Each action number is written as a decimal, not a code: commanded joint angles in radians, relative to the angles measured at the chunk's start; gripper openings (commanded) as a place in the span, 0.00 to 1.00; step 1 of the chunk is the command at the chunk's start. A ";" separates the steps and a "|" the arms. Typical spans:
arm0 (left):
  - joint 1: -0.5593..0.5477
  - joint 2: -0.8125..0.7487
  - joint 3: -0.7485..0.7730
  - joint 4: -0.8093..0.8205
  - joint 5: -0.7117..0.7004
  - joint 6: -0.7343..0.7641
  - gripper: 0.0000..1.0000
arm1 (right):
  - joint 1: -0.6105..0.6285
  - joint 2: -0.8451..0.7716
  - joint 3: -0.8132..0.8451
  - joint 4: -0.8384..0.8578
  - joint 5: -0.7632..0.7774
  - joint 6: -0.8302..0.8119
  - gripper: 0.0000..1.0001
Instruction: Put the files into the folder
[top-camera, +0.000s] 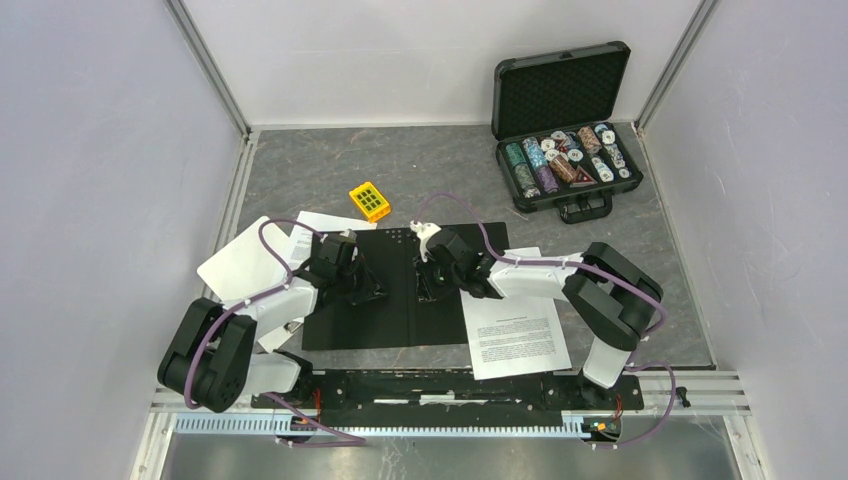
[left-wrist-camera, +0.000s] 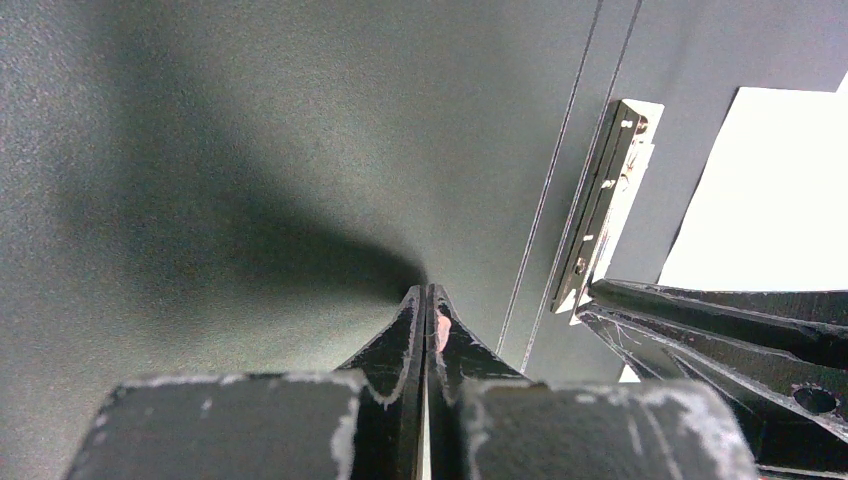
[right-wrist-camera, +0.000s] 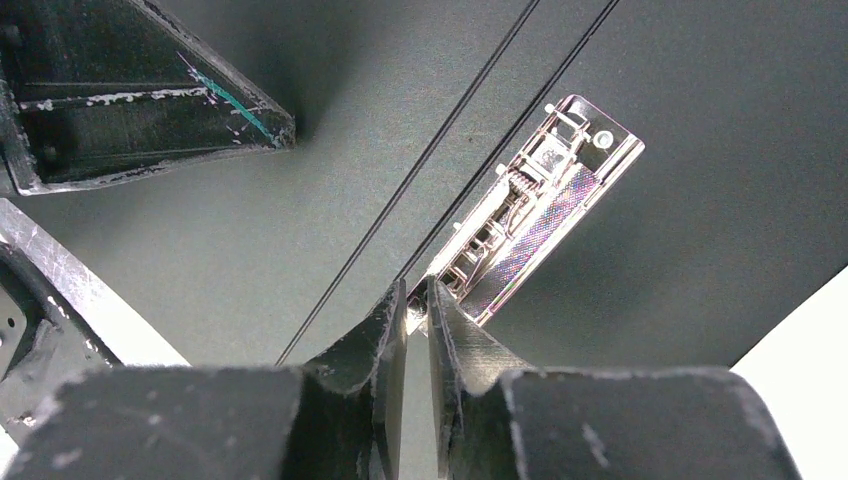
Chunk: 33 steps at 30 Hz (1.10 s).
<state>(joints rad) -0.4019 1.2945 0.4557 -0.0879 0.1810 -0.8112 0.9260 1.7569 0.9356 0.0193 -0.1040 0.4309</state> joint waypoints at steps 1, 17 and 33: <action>-0.003 0.042 -0.012 -0.085 -0.129 0.027 0.02 | 0.000 0.006 -0.038 0.000 0.028 -0.009 0.18; -0.002 0.087 0.009 -0.111 -0.163 0.037 0.02 | 0.001 0.025 -0.128 -0.131 0.237 -0.130 0.15; -0.003 0.091 0.014 -0.121 -0.176 0.032 0.02 | 0.002 -0.095 -0.066 -0.093 0.197 -0.143 0.17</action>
<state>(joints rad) -0.4080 1.3426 0.5003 -0.0975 0.1490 -0.8116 0.9340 1.7035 0.8471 0.0406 0.0944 0.3199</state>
